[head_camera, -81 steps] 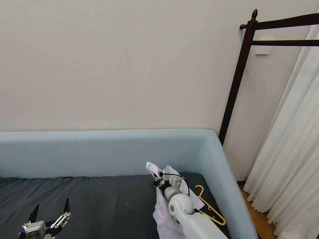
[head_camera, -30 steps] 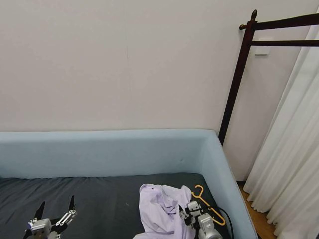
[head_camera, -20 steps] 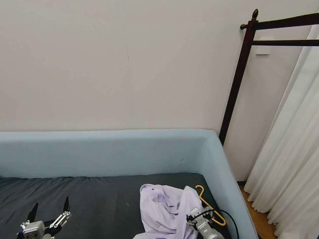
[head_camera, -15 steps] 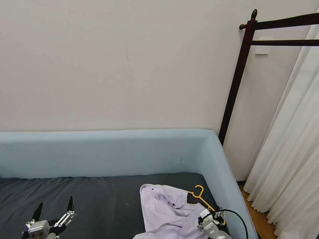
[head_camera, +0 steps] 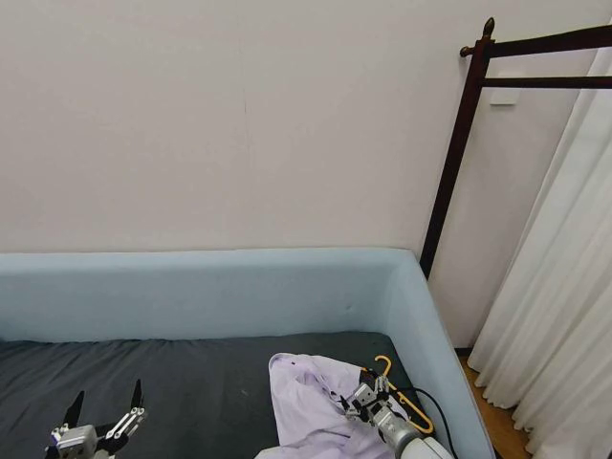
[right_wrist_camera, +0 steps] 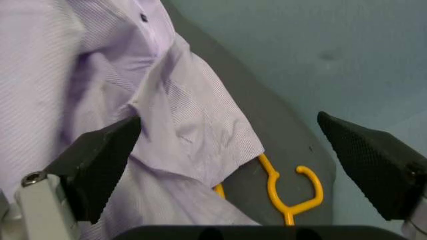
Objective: Pick up the clothes from the sofa and hang them on the clothes hanger.
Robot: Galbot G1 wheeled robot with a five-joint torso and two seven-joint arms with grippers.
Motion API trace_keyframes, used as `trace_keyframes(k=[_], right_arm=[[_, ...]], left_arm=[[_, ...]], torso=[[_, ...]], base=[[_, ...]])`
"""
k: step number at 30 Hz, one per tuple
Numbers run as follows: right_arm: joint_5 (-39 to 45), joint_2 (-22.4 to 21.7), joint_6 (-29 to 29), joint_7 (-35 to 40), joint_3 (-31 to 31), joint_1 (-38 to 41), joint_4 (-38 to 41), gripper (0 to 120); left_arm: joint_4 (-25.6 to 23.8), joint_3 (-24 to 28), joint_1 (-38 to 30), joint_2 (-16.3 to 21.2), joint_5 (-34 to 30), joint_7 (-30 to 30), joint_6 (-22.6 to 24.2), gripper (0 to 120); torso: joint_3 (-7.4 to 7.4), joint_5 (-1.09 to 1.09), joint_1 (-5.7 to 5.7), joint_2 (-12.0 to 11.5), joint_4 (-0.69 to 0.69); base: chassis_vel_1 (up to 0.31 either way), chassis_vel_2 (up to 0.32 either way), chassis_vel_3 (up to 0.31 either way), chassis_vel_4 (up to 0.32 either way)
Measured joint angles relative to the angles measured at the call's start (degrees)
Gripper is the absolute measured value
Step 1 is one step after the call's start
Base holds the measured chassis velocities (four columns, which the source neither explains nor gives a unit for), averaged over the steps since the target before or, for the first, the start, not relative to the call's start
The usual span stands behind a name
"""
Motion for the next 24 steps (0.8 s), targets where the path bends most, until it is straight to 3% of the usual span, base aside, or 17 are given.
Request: trace_keyframes(k=[4, 6, 10, 21, 24], right_arm=[[-2.5, 1.8, 2.2, -3.7, 1.5, 3.0, -6.4, 99], [-4.5, 2.1, 3.3, -6.9, 2.3, 3.6, -8.6, 92], [-5.7, 1.8, 3.4, -10.6, 2.9, 3.3, -8.7, 84], [-9.1, 2.0, 4.3, -12.6, 2.9, 3.7, -9.8, 79], [-14.2, 2.7, 5.8, -12.9, 3.0, 4.4, -12.1, 63]], left_arm=[[0.0, -0.6, 0.4, -0.1, -0.1, 0.0, 0.0, 100], [0.0, -1.1, 0.6, -0.2, -0.2, 0.0, -0.2, 100], [0.0, -1.4, 0.7, -0.4, -0.3, 0.0, -0.4, 100], [-0.3, -0.6, 0.3, -1.2, 0.6, 0.0, -0.2, 100], [-0.4, -0.6, 0.4, -1.4, 0.7, 0.0, -0.2, 100]], torso=[[0.00, 0.01, 0.00, 0.0, 0.01], [0.00, 0.01, 0.00, 0.0, -0.02], [-0.01, 0.01, 0.00, 0.0, -0.03], [-0.01, 0.02, 0.00, 0.0, -0.02], [0.00, 0.02, 0.00, 0.0, -0.02]], base=[[0.000, 0.000, 0.000, 0.000], [0.000, 0.000, 0.000, 0.000], [0.000, 0.000, 0.000, 0.000], [0.000, 0.000, 0.000, 0.000], [0.000, 0.000, 0.000, 0.000]])
